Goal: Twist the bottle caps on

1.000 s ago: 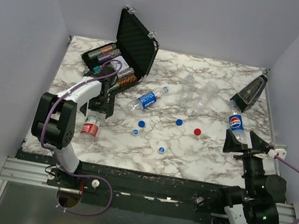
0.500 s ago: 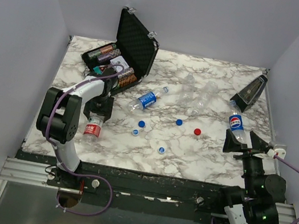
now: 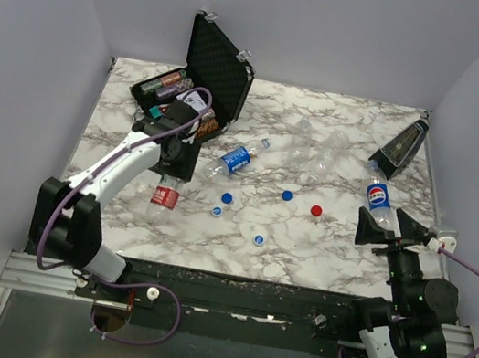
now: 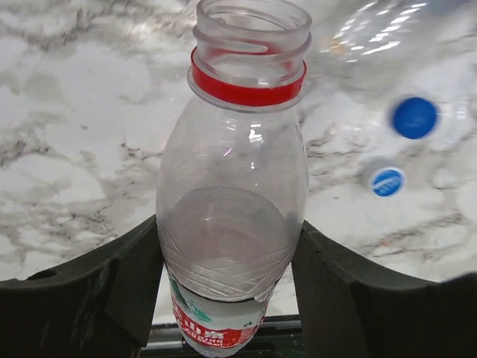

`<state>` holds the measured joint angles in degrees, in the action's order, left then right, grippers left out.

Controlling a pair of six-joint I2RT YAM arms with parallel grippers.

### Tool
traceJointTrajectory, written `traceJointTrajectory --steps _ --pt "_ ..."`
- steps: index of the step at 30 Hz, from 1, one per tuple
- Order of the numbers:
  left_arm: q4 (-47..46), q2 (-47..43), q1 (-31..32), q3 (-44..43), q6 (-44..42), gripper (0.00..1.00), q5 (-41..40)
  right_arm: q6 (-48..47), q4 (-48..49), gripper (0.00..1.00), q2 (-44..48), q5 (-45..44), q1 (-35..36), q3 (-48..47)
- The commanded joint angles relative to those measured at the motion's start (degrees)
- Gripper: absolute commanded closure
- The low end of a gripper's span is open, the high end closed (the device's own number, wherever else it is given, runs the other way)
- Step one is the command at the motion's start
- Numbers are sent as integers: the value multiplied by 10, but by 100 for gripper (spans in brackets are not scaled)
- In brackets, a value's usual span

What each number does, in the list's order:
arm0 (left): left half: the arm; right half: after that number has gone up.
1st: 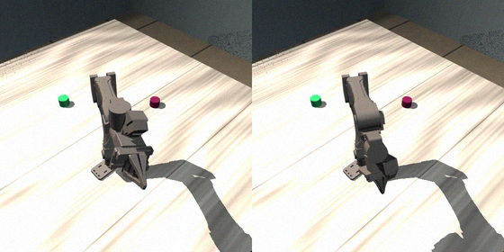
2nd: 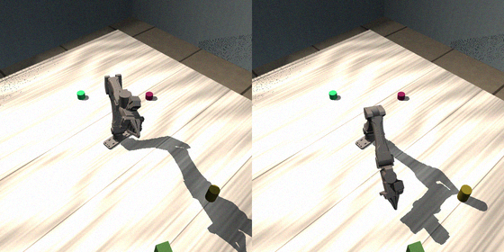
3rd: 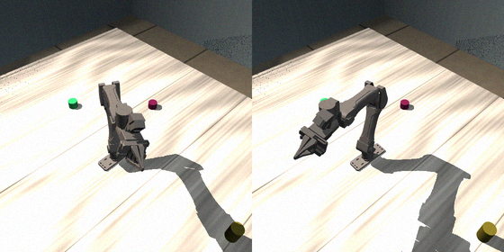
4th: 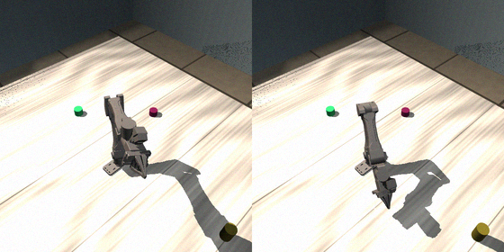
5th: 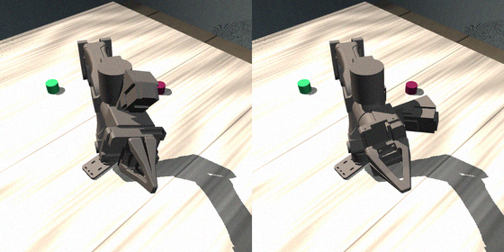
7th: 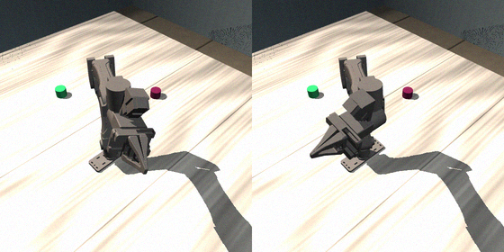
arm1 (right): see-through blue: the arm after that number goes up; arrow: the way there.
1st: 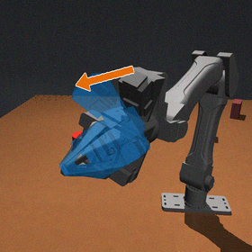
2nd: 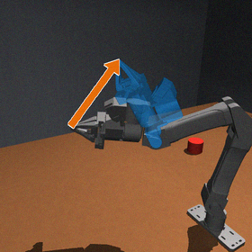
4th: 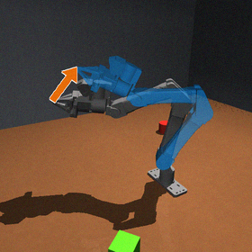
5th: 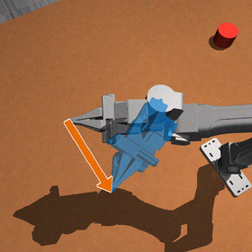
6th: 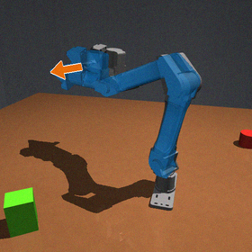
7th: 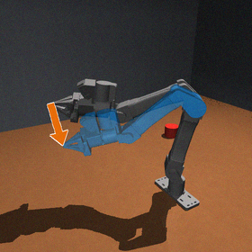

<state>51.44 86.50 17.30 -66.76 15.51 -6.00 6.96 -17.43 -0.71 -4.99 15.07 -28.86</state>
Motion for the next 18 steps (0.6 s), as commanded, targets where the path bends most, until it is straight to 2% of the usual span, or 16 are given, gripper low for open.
traceJointTrajectory --steps 1,8,13,18 --pt "-96 -104 42 -2 -44 30 81 37 -15 0 -29 35 5 -23" --pt "-283 -261 46 88 -86 29 272 103 -113 0 -227 128 5 -103" --pt "-390 -337 46 162 -97 29 353 137 -177 0 -363 186 5 -153" --pt "-469 -370 47 223 -101 30 442 113 -138 0 -445 357 5 -139"
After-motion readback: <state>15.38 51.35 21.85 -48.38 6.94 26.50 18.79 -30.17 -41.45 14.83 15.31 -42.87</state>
